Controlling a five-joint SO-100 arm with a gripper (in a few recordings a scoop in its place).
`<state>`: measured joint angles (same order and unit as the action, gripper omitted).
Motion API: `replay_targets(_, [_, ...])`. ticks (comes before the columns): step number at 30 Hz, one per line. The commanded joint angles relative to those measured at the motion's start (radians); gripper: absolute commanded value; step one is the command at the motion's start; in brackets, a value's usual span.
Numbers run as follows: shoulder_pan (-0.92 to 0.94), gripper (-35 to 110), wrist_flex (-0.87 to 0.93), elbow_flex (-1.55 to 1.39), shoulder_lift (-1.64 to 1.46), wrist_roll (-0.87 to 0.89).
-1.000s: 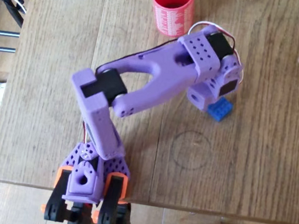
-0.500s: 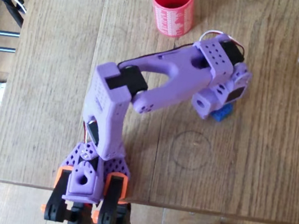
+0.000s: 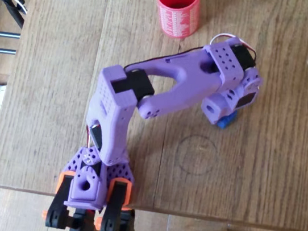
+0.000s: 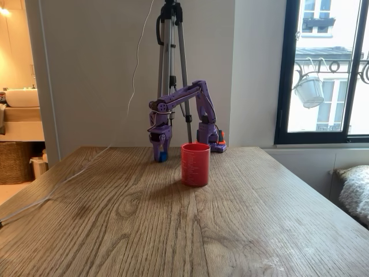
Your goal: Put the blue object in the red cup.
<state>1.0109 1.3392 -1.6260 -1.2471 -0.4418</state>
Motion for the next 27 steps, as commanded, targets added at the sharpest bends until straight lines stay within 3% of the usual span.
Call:
replay_targets(1, [0.002, 1, -0.020, 0.060, -0.028, 0.021])
replay_targets(9, [0.038, 1, -0.048, 0.133, -0.135, 0.035])
replay_targets(19, [0.069, 1, 0.071, 0.551, -0.324, 0.023])
replay_targets(27, [-0.052, 1, 0.100, 0.718, -0.348, 0.057])
